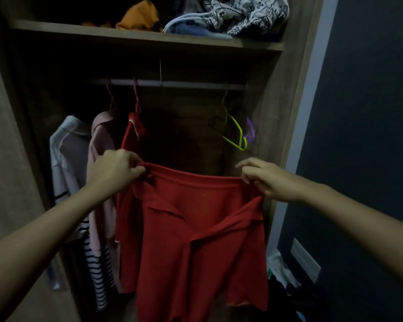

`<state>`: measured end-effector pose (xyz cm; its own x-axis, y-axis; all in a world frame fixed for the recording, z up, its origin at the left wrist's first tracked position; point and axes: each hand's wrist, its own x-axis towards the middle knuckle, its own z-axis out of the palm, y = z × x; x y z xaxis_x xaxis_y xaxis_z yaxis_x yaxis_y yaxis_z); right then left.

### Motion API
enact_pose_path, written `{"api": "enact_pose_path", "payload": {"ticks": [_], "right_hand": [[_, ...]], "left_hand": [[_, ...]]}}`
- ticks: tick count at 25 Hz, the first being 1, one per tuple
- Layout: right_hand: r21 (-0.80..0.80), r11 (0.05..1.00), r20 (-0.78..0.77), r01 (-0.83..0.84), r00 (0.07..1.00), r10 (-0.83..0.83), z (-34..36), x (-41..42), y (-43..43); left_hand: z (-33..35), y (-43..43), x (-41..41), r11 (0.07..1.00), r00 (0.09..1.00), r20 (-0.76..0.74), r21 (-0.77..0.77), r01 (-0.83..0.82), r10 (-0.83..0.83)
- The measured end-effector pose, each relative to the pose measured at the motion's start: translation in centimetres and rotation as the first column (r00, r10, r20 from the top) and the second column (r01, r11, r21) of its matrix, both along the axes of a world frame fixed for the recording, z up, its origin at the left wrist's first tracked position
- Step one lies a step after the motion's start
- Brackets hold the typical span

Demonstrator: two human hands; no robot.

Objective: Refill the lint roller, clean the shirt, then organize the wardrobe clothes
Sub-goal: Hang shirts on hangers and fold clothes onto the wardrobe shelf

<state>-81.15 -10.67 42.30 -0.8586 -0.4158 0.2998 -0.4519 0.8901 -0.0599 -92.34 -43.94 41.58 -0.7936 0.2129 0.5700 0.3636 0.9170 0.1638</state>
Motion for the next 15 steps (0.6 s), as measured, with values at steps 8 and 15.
{"api": "enact_pose_path", "payload": {"ticks": [8,15], "right_hand": [[0.035,0.986,0.02,0.165,0.986,-0.166,2.8,-4.6,-0.3],[0.066,0.958,0.009,0.278,0.96,-0.279,3.6,-7.2,-2.9]], "left_hand": [[2.3,7.8,-2.0,0.825,0.898,0.285,0.55,0.134,-0.336],[5.0,21.9,-12.2,0.69,0.787,0.291,0.689,0.223,-0.544]]}}
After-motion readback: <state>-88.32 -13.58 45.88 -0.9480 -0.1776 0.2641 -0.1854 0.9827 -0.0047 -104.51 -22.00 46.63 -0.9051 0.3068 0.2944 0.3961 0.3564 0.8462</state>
